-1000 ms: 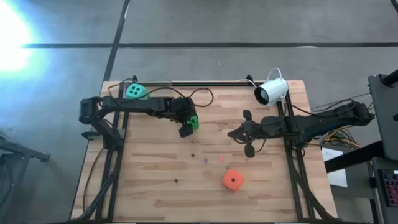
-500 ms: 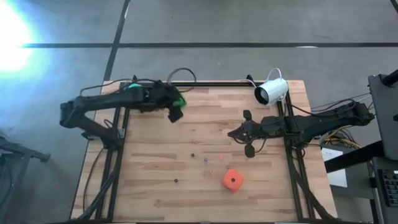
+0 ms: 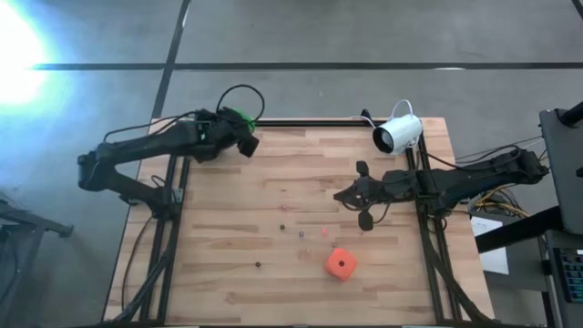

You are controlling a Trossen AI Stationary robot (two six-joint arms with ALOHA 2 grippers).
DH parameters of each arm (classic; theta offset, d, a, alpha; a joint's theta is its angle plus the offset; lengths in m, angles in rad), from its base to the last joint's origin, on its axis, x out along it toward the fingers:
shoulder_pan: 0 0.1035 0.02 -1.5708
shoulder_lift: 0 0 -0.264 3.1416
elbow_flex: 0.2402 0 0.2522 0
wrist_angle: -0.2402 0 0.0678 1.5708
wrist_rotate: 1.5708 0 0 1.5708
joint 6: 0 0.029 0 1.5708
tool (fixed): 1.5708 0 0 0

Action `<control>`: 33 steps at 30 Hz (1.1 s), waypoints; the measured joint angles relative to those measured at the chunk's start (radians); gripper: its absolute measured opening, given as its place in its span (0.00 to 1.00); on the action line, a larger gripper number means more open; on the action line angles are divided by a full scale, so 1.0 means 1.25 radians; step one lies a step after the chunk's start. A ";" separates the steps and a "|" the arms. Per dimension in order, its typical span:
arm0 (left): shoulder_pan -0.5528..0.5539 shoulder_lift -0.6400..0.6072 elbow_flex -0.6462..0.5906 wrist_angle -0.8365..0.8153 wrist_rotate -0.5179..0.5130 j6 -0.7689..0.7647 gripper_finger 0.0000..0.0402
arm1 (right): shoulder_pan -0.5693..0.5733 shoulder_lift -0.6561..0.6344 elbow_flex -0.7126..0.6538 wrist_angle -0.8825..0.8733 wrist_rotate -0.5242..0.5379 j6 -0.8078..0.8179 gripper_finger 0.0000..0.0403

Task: Pick & Place Dice
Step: Put the large green die into the transparent bin

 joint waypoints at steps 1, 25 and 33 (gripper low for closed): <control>0.009 0.002 -0.010 -0.001 0.001 -0.014 0.79 | 0.000 0.000 0.000 0.001 0.000 0.000 0.07; 0.047 0.003 -0.217 0.143 0.042 -0.092 0.81 | 0.000 0.000 0.000 0.000 0.000 0.000 0.07; 0.050 0.002 -0.217 0.144 0.067 -0.089 0.90 | 0.000 0.000 0.000 0.000 0.000 0.000 0.07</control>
